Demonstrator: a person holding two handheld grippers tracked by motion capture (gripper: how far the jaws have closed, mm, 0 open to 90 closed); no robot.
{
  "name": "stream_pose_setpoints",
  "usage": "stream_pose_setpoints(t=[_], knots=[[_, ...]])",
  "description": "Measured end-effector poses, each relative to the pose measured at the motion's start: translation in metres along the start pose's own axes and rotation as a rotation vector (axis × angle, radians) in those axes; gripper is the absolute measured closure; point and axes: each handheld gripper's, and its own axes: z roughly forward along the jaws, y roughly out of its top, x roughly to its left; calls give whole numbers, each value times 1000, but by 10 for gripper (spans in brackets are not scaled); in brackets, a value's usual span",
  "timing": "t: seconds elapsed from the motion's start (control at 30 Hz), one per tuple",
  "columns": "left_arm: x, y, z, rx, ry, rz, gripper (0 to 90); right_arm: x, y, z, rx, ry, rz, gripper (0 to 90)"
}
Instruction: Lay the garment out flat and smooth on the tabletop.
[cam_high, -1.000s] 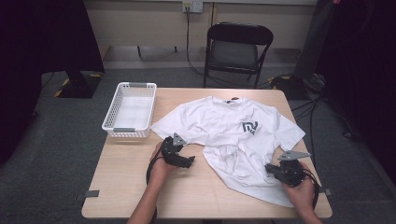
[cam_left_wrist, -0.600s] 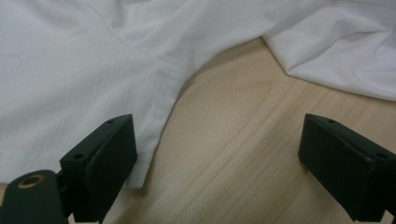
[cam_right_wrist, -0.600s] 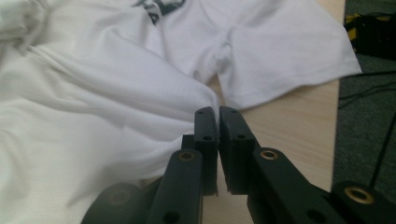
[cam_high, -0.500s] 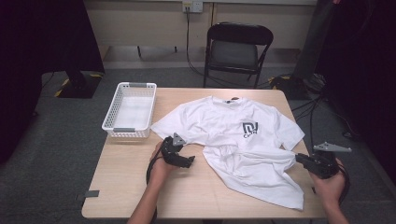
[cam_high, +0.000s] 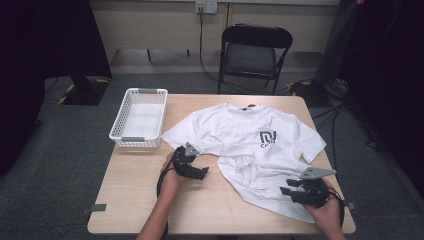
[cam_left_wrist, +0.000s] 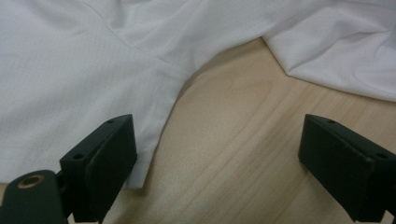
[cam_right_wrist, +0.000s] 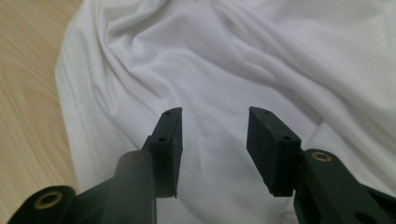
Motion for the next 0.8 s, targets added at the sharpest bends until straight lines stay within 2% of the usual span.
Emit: stream_pose_setpoints(t=[0.17, 0.23, 0.3, 0.33, 0.57, 0.6, 0.63, 0.67, 0.73, 0.77, 0.8], knots=[[0, 0, 0, -2, -1, 0, 108, 1, -7, 5, 45, 18, 1, 661], [0, 0, 0, -2, -1, 0, 108, 0, -11, 2, 40, 23, 8, 763], [0, 0, 0, -1, -1, 1, 108, -1, -13, -2, 55, 62, 18, 849], [0, 0, 0, -2, 0, 1, 108, 0, -16, -3, 55, 79, 21, 860], [0, 0, 0, -1, 0, 1, 108, 18, -28, -18, 104, 228, 7, 861], [0, 0, 0, -1, 0, 1, 109, 21, -29, -20, 95, 228, 1, 825], [0, 0, 0, -1, 0, 1, 109, 22, -28, -24, 74, 206, 0, 740], [0, 0, 0, -1, 0, 1, 109, 21, -26, -27, 45, 172, 0, 684], [0, 0, 0, -1, 0, 1, 109, 16, -20, -32, 5, 71, -11, 555], [0, 0, 0, -1, 0, 1, 109, 10, -18, -31, -12, 37, -8, 558], [0, 0, 0, -1, 0, 1, 108, 4, -15, -29, -12, 25, -1, 554]])
